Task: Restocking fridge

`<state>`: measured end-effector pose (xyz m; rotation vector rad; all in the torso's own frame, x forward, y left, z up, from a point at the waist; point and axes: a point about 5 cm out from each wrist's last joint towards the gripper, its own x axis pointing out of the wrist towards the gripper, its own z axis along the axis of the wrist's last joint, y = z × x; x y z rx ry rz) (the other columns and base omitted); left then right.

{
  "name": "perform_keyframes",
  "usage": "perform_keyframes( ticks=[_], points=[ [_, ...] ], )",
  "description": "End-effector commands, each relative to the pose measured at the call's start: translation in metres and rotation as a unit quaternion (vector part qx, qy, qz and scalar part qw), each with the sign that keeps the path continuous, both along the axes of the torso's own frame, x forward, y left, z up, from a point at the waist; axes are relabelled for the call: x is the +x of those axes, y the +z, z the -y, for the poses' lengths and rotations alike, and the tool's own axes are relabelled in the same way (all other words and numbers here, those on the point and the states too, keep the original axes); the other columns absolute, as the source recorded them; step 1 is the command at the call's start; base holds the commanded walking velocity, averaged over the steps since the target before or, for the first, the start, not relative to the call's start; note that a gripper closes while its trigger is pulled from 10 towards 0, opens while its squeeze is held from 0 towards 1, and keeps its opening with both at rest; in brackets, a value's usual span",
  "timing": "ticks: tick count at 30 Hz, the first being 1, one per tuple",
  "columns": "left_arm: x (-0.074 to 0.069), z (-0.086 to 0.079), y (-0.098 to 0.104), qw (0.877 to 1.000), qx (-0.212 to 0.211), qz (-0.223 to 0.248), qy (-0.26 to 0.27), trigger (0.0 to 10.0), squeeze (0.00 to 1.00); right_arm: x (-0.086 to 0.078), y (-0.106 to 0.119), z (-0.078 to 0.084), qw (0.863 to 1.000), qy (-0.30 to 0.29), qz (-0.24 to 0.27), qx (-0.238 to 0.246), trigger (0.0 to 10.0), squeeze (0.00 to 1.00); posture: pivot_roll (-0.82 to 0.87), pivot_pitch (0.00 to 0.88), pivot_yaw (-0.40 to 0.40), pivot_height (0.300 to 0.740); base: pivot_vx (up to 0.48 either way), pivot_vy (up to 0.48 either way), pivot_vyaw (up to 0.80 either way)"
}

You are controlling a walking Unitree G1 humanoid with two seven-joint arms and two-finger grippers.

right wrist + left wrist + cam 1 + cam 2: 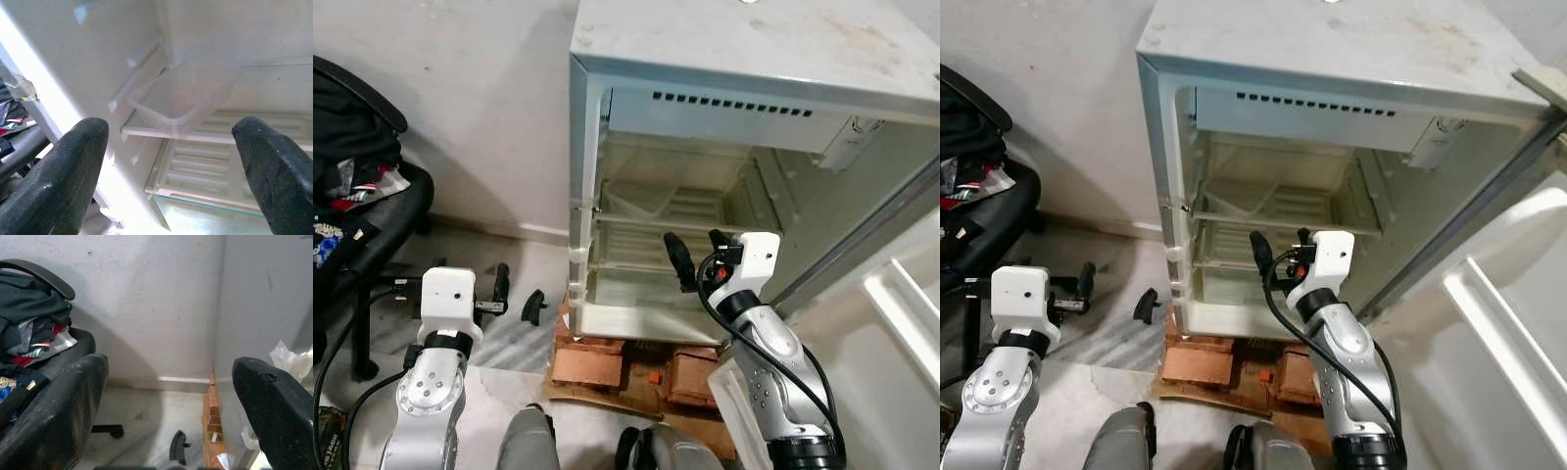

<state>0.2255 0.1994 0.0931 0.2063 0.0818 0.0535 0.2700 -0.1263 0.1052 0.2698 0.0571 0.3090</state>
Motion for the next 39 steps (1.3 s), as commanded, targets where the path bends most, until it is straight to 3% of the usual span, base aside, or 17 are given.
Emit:
perform_keyframes(
  ticks=[1, 11, 19, 27, 34, 39],
  points=[
    [0.001, 0.003, -0.003, 1.000, 0.001, -0.003, -0.006, 10.0, 0.00, -0.001, -0.002, 0.008, 1.000, -0.014, -0.007, -0.008, 10.0, 0.00, 0.11, 0.090, -0.103, 0.740, -0.341, 0.000, 0.00],
    [0.019, 0.004, 0.004, 1.000, 0.021, 0.009, -0.019, 10.0, 0.00, 0.009, 0.000, 0.013, 0.999, -0.034, 0.005, -0.017, 10.0, 0.00, 0.12, 0.071, -0.058, 0.740, -0.345, 0.000, 0.00],
    [0.023, 0.010, -0.006, 0.998, 0.031, -0.005, -0.053, 10.0, 0.00, -0.005, -0.009, 0.032, 0.996, -0.081, -0.002, -0.035, 10.0, 0.00, 0.07, 0.009, -0.012, 0.740, -0.345, 0.000, 0.00],
    [0.043, 0.025, -0.014, 0.993, 0.040, -0.014, -0.110, 10.0, 0.00, -0.024, -0.020, 0.043, 0.996, -0.072, -0.020, -0.058, 10.0, 0.00, 0.01, 0.000, 0.043, 0.740, -0.330, 0.000, 0.00],
    [0.048, 0.026, -0.019, 0.991, 0.047, -0.021, -0.127, 10.0, 0.00, -0.023, -0.025, 0.054, 0.991, -0.113, -0.029, -0.064, 10.0, 0.00, 0.00, 0.000, 0.027, 0.740, -0.078, 0.000, 0.00],
    [0.050, 0.021, -0.018, 0.992, 0.045, -0.014, -0.119, 10.0, 0.00, -0.018, -0.028, 0.046, 0.989, -0.130, -0.025, -0.067, 10.0, 0.00, 0.01, 0.000, 0.013, 0.740, 0.000, 0.000, 0.00]
  ],
)
